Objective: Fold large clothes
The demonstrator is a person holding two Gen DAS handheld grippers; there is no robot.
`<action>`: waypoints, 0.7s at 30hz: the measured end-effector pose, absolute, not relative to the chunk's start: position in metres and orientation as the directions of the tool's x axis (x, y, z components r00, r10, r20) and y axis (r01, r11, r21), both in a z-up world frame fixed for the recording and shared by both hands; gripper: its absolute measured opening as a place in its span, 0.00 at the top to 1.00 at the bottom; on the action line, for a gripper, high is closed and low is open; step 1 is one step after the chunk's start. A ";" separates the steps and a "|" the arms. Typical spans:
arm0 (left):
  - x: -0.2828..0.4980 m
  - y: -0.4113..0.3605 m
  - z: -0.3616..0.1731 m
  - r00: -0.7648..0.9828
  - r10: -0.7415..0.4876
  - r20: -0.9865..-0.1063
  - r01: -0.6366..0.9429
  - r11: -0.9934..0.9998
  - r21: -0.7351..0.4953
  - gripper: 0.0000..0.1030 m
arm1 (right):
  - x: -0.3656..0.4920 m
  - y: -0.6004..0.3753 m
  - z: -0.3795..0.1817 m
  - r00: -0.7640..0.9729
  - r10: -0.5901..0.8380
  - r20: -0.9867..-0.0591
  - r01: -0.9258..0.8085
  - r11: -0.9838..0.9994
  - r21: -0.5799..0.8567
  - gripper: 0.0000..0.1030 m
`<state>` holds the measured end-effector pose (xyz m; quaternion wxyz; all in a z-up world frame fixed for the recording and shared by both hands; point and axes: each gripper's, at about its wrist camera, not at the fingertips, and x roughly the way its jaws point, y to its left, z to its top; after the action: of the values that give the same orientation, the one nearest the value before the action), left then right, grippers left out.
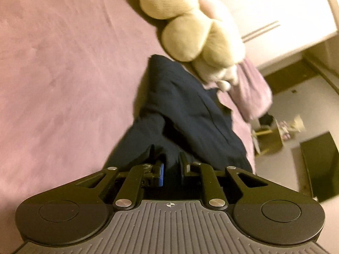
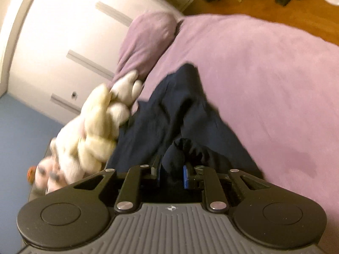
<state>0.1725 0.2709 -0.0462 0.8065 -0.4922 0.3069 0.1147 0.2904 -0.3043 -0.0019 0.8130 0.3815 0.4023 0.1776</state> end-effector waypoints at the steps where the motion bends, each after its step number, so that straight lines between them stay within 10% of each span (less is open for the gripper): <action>1: 0.185 0.273 -0.052 0.771 -0.105 -0.628 -0.511 0.487 -0.708 0.84 | 0.306 -0.296 -0.001 0.625 0.571 -0.532 0.034 0.661 0.750 0.83; 16: 0.224 0.288 -0.097 0.740 -0.096 -0.665 -0.568 0.439 -0.696 0.78 | 0.391 -0.219 -0.064 0.582 0.379 -0.719 0.039 0.871 0.490 0.84; 19: 0.211 0.288 -0.077 0.777 -0.078 -0.625 -0.536 0.438 -0.721 0.64 | 0.392 -0.224 -0.055 0.571 0.414 -0.709 0.021 0.856 0.516 0.77; 21: 0.199 0.287 -0.057 0.800 -0.009 -0.600 -0.518 0.494 -0.698 0.31 | 0.385 -0.236 -0.039 0.601 0.447 -0.663 -0.003 0.831 0.557 0.67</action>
<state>0.1989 0.2871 -0.0573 0.8193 -0.4783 0.2752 0.1553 0.3854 -0.2357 -0.0385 0.8560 0.2598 0.4272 0.1312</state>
